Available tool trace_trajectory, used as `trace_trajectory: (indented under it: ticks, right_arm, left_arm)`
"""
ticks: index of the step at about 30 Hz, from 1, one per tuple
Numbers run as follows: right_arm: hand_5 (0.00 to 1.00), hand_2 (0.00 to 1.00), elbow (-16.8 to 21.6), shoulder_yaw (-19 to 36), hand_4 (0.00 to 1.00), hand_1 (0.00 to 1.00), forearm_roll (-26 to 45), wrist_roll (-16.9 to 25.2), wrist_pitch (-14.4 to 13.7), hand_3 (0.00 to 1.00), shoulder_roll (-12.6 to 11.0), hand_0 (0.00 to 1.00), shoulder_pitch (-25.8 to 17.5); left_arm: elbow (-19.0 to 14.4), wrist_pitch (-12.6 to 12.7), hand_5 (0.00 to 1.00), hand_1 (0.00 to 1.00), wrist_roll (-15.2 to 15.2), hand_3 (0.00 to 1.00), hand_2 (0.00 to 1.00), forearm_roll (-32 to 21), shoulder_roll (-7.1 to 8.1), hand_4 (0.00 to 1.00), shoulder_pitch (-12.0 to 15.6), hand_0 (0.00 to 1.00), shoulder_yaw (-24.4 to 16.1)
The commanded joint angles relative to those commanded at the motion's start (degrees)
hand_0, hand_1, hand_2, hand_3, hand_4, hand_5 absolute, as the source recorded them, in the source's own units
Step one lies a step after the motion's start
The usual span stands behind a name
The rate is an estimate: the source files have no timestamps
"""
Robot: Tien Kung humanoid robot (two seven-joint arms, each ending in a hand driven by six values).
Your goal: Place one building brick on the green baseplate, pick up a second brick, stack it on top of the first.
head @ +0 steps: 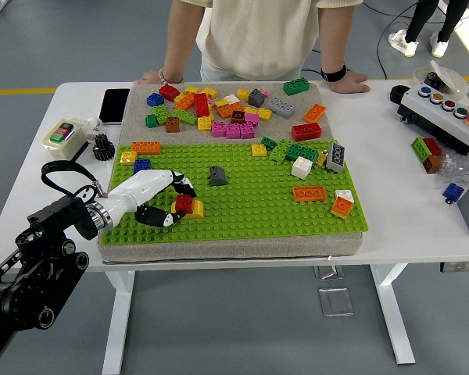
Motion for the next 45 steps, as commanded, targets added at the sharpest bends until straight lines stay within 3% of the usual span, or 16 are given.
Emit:
trace_trajectory:
  ticks: [45]
  right_arm:
    - [0.479, 0.686, 0.0, -0.2, 0.920, 0.637, 0.2, 0.1, -0.1, 0.620, 0.1, 0.728, 0.0]
  left_arm:
    - [-0.1, -1.2, 0.109, 0.704, -0.4, 0.619, 0.617, -0.4, -0.53, 0.859, -0.7, 0.744, -0.6]
